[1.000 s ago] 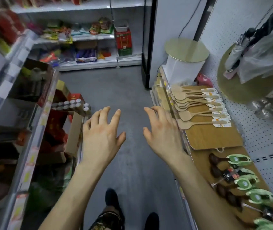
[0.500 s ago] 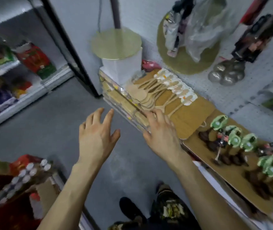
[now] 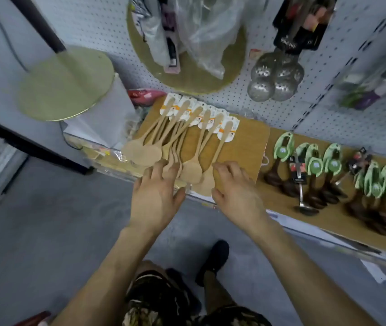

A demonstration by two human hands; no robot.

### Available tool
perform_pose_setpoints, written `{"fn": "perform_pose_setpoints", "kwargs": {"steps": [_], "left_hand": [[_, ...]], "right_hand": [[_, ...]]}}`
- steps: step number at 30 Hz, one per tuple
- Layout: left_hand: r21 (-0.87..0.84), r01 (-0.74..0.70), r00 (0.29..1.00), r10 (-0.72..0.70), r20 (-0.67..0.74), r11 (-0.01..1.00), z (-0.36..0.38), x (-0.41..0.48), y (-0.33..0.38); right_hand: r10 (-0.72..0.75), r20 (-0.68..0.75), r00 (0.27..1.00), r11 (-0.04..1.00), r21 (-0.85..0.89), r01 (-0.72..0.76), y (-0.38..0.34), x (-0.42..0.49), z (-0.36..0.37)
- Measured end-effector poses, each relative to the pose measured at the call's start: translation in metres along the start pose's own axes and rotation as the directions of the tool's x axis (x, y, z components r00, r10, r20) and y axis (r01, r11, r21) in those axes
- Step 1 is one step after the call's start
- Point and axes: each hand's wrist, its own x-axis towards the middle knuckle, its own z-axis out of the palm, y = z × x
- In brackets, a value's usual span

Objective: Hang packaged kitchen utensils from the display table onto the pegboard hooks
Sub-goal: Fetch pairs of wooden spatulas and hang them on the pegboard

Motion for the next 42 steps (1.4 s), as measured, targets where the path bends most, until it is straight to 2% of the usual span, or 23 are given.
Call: {"fn": "perform_pose_setpoints", "kwargs": {"steps": [4, 6, 10, 17, 25, 29, 31, 36, 42], "left_hand": [[0.032, -0.186, 0.979, 0.183, 0.089, 0.982, 0.041, 0.061, -0.012], [0.014, -0.233, 0.965, 0.229, 0.132, 0.972, 0.067, 0.101, -0.019], [-0.059, -0.256, 0.934, 0.263, 0.243, 0.965, 0.121, 0.176, -0.028], [-0.096, -0.249, 0.882, 0.266, 0.388, 0.964, 0.204, 0.280, -0.044], [-0.218, -0.170, 0.904, 0.240, 0.354, 0.961, 0.261, 0.333, -0.041], [-0.271, -0.120, 0.932, 0.203, 0.300, 0.955, 0.277, 0.341, -0.038], [-0.331, -0.061, 0.941, 0.164, 0.294, 0.942, 0.281, 0.345, -0.038], [-0.518, 0.072, 0.927, 0.135, 0.351, 0.853, 0.280, 0.344, -0.043], [-0.744, 0.216, 0.899, 0.169, 0.405, 0.632, 0.256, 0.324, -0.042]], "right_hand": [[0.131, 0.045, 0.990, 0.991, 0.014, -0.132, 0.022, 0.032, 0.022], [0.173, 0.072, 0.982, 0.984, 0.016, -0.175, 0.033, 0.052, 0.039], [0.252, 0.123, 0.960, 0.959, 0.101, -0.265, 0.056, 0.104, 0.072], [0.377, 0.118, 0.918, 0.896, 0.204, -0.394, 0.092, 0.198, 0.140], [0.500, 0.016, 0.866, 0.841, 0.232, -0.490, 0.121, 0.262, 0.186], [0.478, -0.051, 0.877, 0.877, 0.077, -0.474, 0.118, 0.277, 0.195], [0.475, -0.066, 0.877, 0.880, 0.053, -0.472, 0.114, 0.281, 0.197], [0.557, 0.004, 0.831, 0.802, 0.260, -0.538, 0.122, 0.276, 0.184], [0.589, -0.010, 0.808, 0.698, 0.510, -0.502, 0.137, 0.235, 0.166]]}}
